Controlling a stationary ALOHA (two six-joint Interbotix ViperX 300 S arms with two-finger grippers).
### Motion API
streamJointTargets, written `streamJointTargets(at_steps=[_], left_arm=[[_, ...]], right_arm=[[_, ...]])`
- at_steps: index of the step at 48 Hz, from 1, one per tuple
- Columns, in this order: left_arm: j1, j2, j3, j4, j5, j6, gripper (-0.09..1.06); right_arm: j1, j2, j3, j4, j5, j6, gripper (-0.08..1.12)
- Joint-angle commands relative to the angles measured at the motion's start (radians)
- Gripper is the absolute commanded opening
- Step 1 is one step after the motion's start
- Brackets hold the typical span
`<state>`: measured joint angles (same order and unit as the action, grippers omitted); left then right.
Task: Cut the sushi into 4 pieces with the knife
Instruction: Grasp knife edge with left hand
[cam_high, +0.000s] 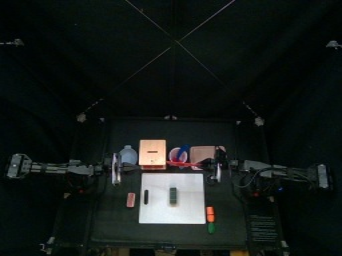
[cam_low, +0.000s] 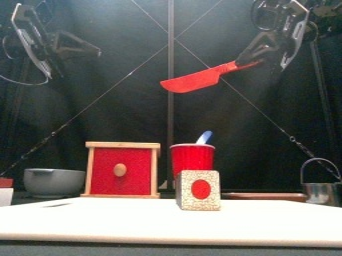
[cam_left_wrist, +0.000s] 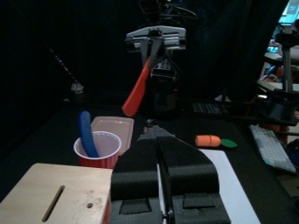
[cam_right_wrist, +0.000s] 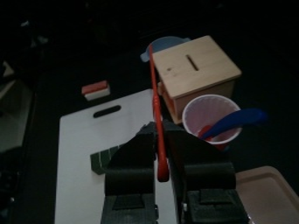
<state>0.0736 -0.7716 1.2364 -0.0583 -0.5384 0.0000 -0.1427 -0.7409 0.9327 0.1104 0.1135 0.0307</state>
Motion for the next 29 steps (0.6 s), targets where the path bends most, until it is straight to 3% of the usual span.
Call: streamJointTargets(at_steps=[1,11,17,20,25,29], left_arm=[[-0.009,0.029,-0.028,0.002,-0.008,-0.002,0.32],[-0.077,0.144,-0.077,-0.002,-0.006,-0.002,0.64],[-0.094,0.224,-0.107,0.005,-0.002,0.006,0.80],[-0.095,0.259,-0.118,0.012,-0.002,0.008,0.85],[-0.095,0.321,-0.137,0.048,-0.002,0.008,0.85],[-0.092,0.362,-0.153,0.057,0.000,0.008,0.85]], right_arm=[[0.057,0.060,0.021,-0.089,-0.107,0.009,0.07],[0.091,0.215,0.028,-0.135,-0.272,0.008,0.07],[0.097,0.282,0.009,-0.149,-0.302,0.000,0.07],[0.097,0.299,0.000,-0.163,-0.302,0.002,0.07],[0.097,0.305,-0.009,-0.173,-0.305,0.005,0.07],[0.098,0.305,-0.012,-0.173,-0.310,0.005,0.07]])
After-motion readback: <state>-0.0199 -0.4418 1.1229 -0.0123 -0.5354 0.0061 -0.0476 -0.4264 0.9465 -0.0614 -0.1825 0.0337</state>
